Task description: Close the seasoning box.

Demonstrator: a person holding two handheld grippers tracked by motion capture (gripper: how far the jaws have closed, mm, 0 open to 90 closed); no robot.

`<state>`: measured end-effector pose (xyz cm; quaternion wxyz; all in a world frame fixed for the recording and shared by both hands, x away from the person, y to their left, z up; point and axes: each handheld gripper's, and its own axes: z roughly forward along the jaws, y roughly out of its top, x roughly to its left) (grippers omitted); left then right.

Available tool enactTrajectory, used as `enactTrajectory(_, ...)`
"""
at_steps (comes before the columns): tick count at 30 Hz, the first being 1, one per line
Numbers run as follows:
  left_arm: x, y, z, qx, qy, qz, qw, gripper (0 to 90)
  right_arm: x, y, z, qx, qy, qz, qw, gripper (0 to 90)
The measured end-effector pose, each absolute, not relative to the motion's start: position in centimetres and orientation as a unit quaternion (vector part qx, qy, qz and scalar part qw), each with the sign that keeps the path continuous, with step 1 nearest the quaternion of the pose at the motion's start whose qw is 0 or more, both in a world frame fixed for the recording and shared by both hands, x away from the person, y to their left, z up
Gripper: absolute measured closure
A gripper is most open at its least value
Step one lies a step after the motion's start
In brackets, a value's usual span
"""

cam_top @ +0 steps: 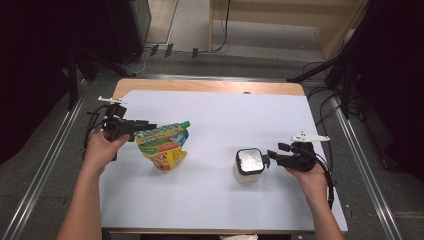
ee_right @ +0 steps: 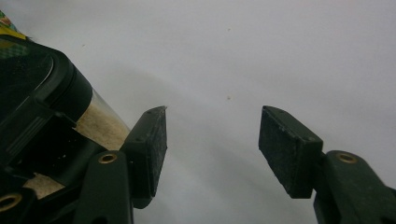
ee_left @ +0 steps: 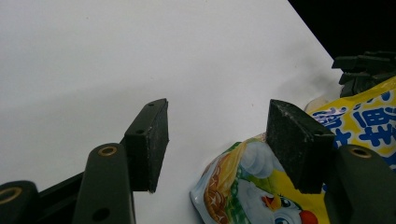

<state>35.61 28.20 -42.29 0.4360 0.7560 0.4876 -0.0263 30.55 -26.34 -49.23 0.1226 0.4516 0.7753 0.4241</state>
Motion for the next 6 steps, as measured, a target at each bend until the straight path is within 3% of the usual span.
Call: enactTrajectory(6,35.77,28.53,-42.59,0.765,0.476,-0.02,0.434,40.5,30.61,-26.34,-49.27,0.453,0.776,0.422,0.125,42.0)
